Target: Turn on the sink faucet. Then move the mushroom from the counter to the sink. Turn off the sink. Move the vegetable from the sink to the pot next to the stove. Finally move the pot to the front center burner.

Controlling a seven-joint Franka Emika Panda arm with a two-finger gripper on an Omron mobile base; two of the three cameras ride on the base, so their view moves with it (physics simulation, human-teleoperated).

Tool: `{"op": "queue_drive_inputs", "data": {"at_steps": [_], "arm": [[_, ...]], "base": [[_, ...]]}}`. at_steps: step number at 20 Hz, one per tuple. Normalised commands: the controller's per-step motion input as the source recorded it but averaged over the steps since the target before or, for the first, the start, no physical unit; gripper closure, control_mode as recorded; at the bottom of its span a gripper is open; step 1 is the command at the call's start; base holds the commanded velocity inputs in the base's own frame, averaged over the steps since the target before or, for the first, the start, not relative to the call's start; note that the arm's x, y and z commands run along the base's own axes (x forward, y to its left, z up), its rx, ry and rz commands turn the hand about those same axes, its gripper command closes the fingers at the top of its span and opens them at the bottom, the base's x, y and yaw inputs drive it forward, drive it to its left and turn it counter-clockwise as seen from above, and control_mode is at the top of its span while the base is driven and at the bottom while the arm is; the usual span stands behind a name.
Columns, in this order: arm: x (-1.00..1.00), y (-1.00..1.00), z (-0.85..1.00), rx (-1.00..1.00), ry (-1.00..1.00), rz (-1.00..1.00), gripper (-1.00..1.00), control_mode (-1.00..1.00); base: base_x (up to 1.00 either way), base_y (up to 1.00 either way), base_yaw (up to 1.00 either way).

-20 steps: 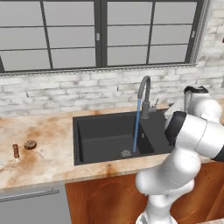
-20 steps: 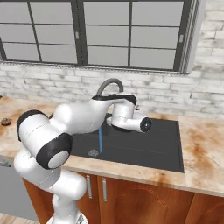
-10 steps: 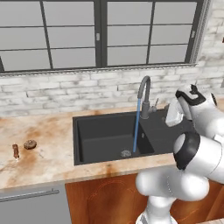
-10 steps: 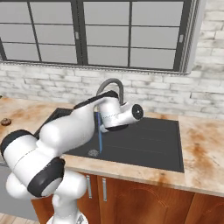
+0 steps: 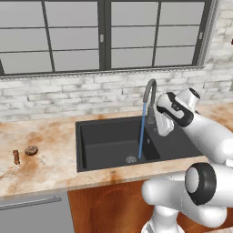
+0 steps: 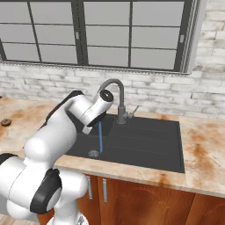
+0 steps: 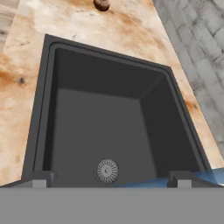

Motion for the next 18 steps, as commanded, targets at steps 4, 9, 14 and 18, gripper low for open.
{"op": "queue_drive_inputs", "data": {"at_steps": [4,9,14,18], "arm": [[-0.07,0.93,0.0,-0.31,0.08,0.29,-1.0,-1.0],[0.02,0.22,-0.03,-0.07,0.02,0.08,-1.0,-1.0],[0.22,0.38,0.0,-0.06,0.01,0.36,-1.0,-1.0],[0.07,0.41,0.0,-0.07,0.0,0.51,-1.0,-1.0]], "base": [[0.0,0.0,0.0],[0.0,0.0,0.0],[0.0,0.0,0.0],[0.0,0.0,0.0]]}}
